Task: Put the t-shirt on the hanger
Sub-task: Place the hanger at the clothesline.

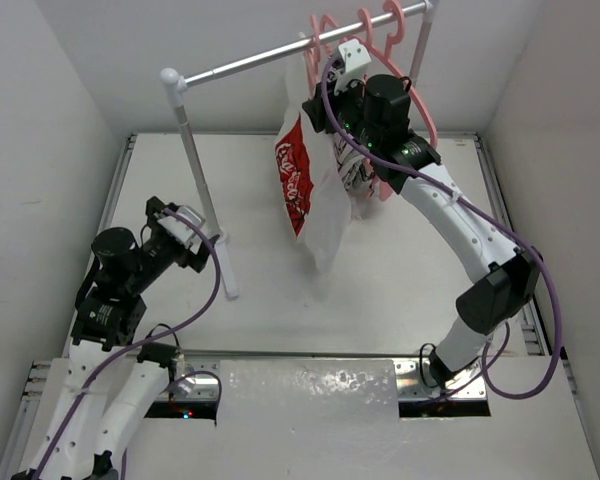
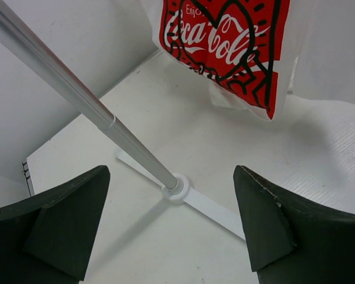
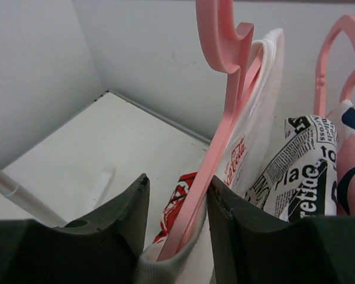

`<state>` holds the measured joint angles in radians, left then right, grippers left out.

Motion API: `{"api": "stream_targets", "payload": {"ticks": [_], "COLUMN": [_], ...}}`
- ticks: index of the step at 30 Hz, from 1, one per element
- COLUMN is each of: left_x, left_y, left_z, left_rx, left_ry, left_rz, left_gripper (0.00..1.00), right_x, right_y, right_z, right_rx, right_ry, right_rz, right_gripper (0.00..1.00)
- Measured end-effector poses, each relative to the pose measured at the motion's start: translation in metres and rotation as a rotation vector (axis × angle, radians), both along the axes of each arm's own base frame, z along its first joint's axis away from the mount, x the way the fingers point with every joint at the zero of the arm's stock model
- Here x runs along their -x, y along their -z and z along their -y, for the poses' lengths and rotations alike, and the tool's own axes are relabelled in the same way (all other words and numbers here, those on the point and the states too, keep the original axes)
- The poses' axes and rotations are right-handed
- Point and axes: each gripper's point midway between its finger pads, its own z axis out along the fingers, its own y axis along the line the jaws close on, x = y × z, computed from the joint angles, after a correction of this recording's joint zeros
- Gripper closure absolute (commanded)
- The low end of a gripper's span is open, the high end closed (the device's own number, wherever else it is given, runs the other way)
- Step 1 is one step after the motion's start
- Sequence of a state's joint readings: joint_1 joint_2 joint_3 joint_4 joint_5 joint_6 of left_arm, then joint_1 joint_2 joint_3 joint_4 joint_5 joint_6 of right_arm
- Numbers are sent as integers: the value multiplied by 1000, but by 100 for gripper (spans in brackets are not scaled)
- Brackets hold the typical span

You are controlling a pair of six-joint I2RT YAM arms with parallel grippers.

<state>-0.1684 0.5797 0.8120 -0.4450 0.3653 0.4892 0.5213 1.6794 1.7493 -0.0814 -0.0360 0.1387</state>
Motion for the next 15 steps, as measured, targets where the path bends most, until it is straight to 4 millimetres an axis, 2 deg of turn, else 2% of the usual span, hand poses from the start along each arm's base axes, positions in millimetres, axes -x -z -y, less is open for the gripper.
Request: {"api": "stream_targets", "payload": {"ticks": [5,8,9,10,11,12,15], "left_x": [2,2,2,2,2,2,2], "left_y": [5,9,10,11,11,12,17], "left_z": [-2,-2,-2,-2,-2,-2,-2], "left_rx": [-2,-4,-5,-7,-7,-8,-10], "left_ry": [-7,-7,-7,-6,-6,-6,-6], "left_rz": [-1,-12,-15,-14,-15,-17,-28], "left_gripper": [18,18,18,18,18,18,18], "right_x": [-15,-17,-17,-17,-17,-16,-8], "right_y": [18,20,19,20,21,22,31], "right_z": [6,6,6,6,6,6,10], "right_rx": [16,15,15,15,15,14,24], "right_ry": [21,15,13,11,10,8,7], "right_rz": [-30,-30,-30,-31,-31,-28,-36], "right_gripper": [100,100,97,87,69,60,45]}}
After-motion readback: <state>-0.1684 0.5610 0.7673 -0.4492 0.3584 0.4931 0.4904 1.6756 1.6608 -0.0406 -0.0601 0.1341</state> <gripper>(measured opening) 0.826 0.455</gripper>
